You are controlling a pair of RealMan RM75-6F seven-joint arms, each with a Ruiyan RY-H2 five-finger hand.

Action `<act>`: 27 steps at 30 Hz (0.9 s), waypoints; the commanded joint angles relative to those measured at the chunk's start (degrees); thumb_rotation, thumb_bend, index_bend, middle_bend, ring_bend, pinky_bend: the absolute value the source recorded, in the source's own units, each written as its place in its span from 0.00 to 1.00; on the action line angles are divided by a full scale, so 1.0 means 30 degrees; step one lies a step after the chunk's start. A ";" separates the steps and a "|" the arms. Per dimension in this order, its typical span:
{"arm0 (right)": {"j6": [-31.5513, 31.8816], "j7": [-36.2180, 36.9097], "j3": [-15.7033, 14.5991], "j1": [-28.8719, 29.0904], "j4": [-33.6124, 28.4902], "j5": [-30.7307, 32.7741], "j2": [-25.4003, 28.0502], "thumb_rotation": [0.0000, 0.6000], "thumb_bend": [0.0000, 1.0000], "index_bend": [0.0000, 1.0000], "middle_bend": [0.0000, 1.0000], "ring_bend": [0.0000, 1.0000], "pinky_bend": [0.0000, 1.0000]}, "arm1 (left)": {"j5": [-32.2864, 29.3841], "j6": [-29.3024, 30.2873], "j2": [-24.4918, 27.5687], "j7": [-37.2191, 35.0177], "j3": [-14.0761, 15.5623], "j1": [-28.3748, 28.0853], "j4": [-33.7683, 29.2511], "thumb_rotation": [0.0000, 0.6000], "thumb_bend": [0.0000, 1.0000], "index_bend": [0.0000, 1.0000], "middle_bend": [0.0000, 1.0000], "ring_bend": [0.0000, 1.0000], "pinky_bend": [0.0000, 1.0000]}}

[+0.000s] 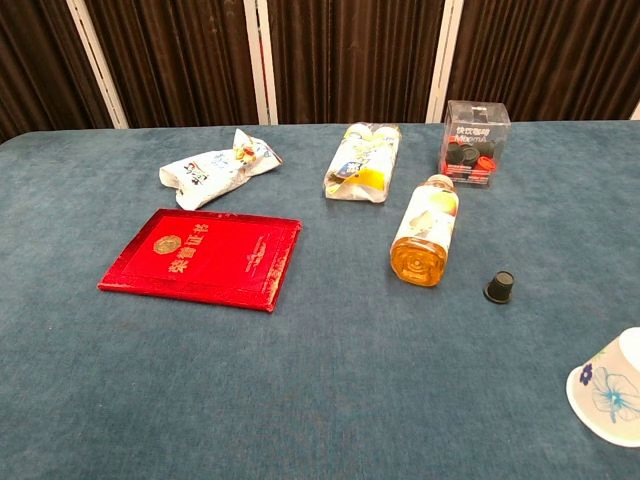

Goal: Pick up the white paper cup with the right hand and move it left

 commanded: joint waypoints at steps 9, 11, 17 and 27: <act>-0.2537 -0.1694 -0.1107 0.1334 -0.1825 -0.1315 -0.0188 1.00 0.33 0.00 0.00 0.09 0.25 | -0.0112 -0.0102 0.0002 0.0201 0.0023 0.0004 -0.0097 1.00 0.00 0.00 0.00 0.00 0.00; -0.3002 -0.2081 -0.1169 0.1415 -0.1945 -0.1153 -0.0401 1.00 0.33 0.00 0.00 0.09 0.25 | -0.0106 -0.0109 0.0013 0.0210 0.0031 0.0004 -0.0110 1.00 0.00 0.00 0.00 0.00 0.00; -0.4290 -0.3519 -0.1296 0.1540 -0.2041 -0.0372 -0.1128 1.00 0.33 0.00 0.00 0.09 0.25 | -0.0107 -0.0114 0.0031 0.0224 0.0037 0.0004 -0.0134 1.00 0.00 0.00 0.00 0.00 0.00; -0.5571 -0.5204 -0.1184 0.1754 -0.2111 0.1066 -0.1896 1.00 0.33 0.00 0.00 0.10 0.28 | -0.0144 -0.0225 0.0040 0.0337 0.0060 -0.0029 -0.0149 1.00 0.00 0.00 0.00 0.00 0.00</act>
